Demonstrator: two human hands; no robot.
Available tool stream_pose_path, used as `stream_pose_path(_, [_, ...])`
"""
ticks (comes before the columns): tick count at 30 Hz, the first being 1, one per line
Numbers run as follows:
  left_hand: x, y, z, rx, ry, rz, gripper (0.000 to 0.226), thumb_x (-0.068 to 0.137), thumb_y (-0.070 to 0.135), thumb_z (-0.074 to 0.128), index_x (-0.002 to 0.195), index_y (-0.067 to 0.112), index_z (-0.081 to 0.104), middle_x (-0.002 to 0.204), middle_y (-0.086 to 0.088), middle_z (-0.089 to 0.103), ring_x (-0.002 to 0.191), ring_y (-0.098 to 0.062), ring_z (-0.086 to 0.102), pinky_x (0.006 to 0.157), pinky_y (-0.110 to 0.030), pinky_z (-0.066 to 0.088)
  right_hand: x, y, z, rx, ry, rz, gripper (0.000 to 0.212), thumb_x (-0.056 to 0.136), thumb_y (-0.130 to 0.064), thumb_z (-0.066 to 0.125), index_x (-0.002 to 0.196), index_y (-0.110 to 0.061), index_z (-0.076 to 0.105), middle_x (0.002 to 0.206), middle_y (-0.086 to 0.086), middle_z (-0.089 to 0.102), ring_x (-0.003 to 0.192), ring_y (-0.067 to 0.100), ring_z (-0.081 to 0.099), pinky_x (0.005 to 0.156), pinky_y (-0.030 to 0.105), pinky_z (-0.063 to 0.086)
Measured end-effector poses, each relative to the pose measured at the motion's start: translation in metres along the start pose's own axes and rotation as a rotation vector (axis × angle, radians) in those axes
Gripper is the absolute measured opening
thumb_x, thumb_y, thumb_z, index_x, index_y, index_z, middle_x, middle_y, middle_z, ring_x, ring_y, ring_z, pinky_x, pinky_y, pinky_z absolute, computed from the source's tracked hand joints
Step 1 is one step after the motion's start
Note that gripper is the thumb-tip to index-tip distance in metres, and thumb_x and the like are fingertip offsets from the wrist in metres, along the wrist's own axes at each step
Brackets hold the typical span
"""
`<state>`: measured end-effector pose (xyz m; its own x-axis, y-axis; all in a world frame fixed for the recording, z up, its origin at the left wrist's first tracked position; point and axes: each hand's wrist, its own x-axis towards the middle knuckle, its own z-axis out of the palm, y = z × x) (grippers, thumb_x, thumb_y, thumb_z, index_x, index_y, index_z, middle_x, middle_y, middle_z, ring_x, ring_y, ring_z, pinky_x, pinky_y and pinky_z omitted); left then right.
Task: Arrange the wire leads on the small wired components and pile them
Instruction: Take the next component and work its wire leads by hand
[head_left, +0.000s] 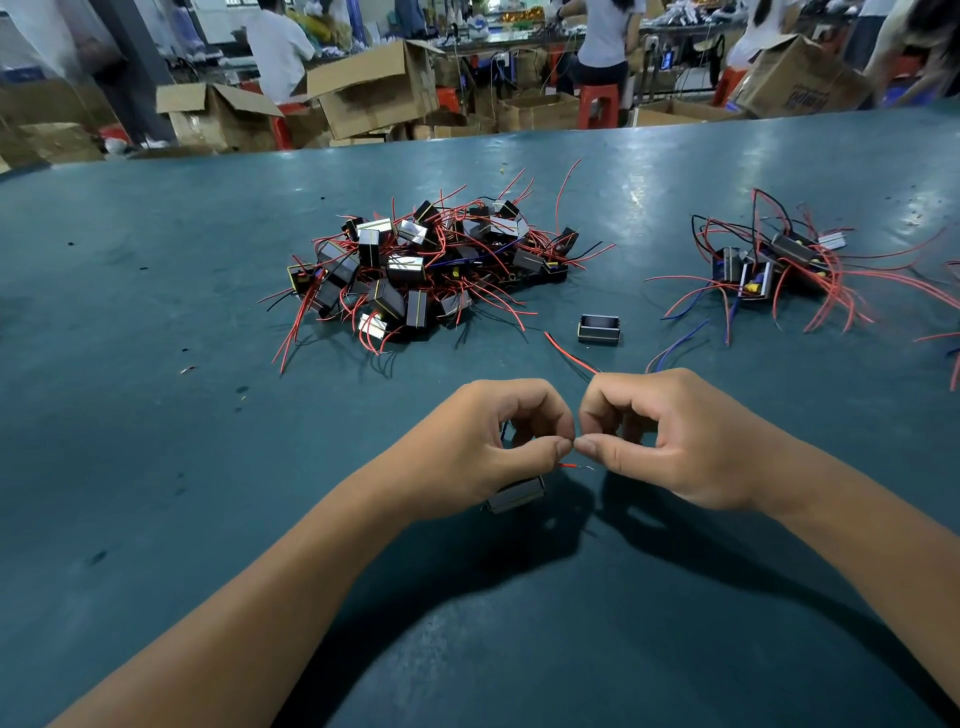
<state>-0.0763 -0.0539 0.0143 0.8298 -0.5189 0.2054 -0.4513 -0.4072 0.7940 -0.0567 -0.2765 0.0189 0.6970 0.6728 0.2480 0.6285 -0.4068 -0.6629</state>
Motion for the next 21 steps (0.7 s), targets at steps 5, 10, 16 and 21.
stream_pose_path(5, [-0.001, 0.0, 0.002, 0.037, 0.045, -0.003, 0.007, 0.092, 0.013, 0.067, 0.086, 0.017, 0.068, 0.077, -0.001, 0.065, 0.073, -0.021, 0.057, 0.071, -0.045, 0.048, -0.001, -0.002, -0.002, -0.001, 0.002, 0.007, 0.01, 0.085, -0.042, 0.061, 0.084, -0.033, 0.058, 0.074, -0.012, 0.061, 0.058, 0.026, 0.054, 0.059, 0.046, 0.048])
stream_pose_path(10, [-0.001, 0.002, 0.006, 0.032, 0.055, 0.001, 0.008, 0.092, 0.008, 0.067, 0.085, 0.012, 0.069, 0.073, -0.007, 0.063, 0.07, -0.024, 0.055, 0.068, -0.044, 0.047, -0.002, -0.005, 0.002, -0.016, 0.024, 0.014, 0.004, 0.083, -0.027, 0.061, 0.08, -0.029, 0.059, 0.069, -0.011, 0.059, 0.057, 0.023, 0.053, 0.058, 0.044, 0.047])
stream_pose_path(16, [0.001, 0.005, 0.007, -0.066, 0.062, -0.031, 0.011, 0.09, 0.008, 0.066, 0.08, 0.012, 0.067, 0.072, -0.01, 0.063, 0.066, -0.019, 0.052, 0.066, -0.033, 0.045, -0.003, -0.013, 0.002, -0.198, 0.097, -0.09, 0.005, 0.08, -0.016, 0.063, 0.081, -0.019, 0.06, 0.068, -0.014, 0.054, 0.061, 0.004, 0.047, 0.057, 0.016, 0.037])
stream_pose_path(21, [0.0, 0.008, 0.011, 0.058, 0.159, 0.015, 0.008, 0.083, 0.011, 0.065, 0.076, 0.013, 0.067, 0.065, -0.006, 0.061, 0.059, -0.013, 0.051, 0.066, -0.031, 0.042, 0.0, -0.018, 0.008, -0.097, 0.134, 0.106, 0.012, 0.083, -0.012, 0.062, 0.073, -0.019, 0.059, 0.057, -0.012, 0.051, 0.05, 0.003, 0.039, 0.051, 0.013, 0.03])
